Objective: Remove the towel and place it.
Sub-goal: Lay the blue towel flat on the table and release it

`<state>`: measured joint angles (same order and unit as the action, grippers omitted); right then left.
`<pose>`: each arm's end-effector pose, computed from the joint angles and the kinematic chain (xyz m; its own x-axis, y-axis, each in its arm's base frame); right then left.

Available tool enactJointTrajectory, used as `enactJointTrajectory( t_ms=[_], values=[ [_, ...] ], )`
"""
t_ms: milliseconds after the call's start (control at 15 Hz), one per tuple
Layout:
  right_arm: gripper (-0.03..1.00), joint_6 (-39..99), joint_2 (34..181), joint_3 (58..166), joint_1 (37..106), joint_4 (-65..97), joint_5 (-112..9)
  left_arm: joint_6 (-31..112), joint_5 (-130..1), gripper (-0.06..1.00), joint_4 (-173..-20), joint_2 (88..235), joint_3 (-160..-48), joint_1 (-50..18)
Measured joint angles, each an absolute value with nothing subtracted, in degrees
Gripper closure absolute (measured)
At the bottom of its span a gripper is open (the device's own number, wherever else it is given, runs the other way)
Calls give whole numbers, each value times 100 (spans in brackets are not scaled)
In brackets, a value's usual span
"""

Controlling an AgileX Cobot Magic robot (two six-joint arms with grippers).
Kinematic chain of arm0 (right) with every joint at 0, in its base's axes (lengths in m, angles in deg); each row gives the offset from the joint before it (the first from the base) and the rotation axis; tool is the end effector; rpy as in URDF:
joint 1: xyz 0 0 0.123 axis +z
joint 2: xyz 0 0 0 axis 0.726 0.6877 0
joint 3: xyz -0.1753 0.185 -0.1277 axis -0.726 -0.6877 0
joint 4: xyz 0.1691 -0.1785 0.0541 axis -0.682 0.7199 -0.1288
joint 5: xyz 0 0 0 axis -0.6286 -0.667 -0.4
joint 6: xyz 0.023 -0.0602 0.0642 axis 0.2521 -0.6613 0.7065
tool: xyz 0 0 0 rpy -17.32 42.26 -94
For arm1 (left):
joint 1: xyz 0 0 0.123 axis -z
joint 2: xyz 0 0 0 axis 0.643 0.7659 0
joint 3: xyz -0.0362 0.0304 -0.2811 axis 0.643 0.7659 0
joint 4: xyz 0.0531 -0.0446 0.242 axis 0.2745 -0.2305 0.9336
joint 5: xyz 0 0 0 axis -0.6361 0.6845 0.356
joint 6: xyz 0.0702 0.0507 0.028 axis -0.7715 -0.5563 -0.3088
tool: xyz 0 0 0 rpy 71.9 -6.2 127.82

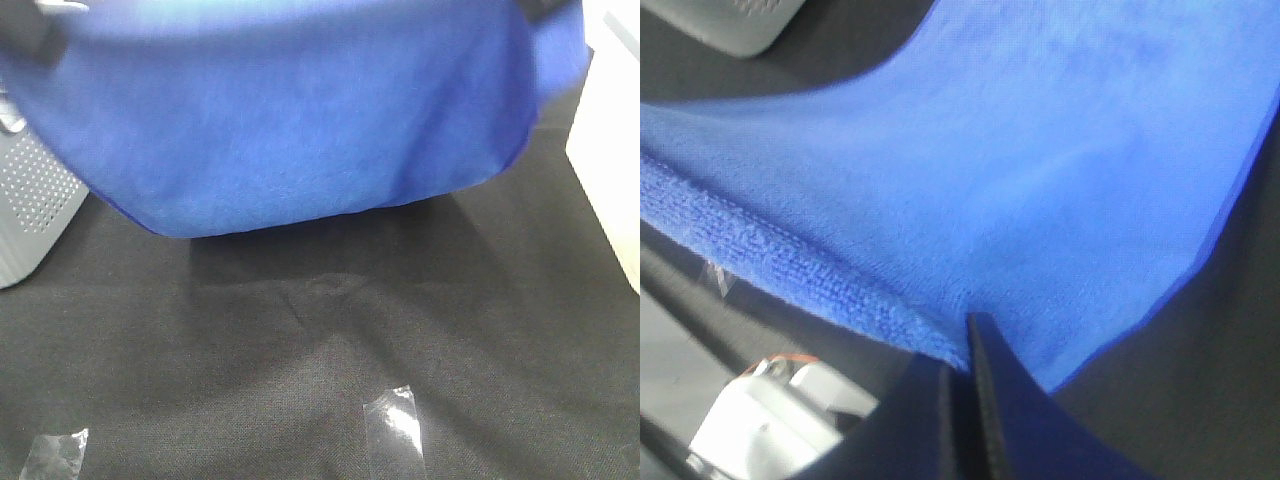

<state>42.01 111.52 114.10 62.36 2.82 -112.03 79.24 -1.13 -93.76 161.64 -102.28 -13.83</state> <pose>0.2445 0.1009 0.3990 -0.7963 -0.2759 -0.5383 -0.4676 0.8453 0.2584 0.2164 -0.1232 0.3930 -0.8232 0.2369 -0.5160 0.3950 0.8918 -0.2206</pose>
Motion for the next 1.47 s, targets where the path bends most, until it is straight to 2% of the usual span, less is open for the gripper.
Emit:
enactJointTrajectory(
  t_ms=[133,667,933,1267,1467],
  values=[
    [97,4344,10619,10528,6242,29,-11203,8016,-222,94,-9811,15419,-9311,-1372],
    [97,4499,9611,8981,6242,-423,-11197,8142,-245,94,-10940,14256,-7724,-1372],
    [97,4659,9170,8190,6242,-566,-11197,8147,-245,94,-11558,13924,-6951,-1360],
    [97,4739,8952,7136,6242,-859,-11220,8531,-291,94,-11765,13844,-6091,-839],
    [97,4722,8963,6540,6242,-985,-11226,8571,-371,94,-11897,13844,-5599,-822]
  ],
)
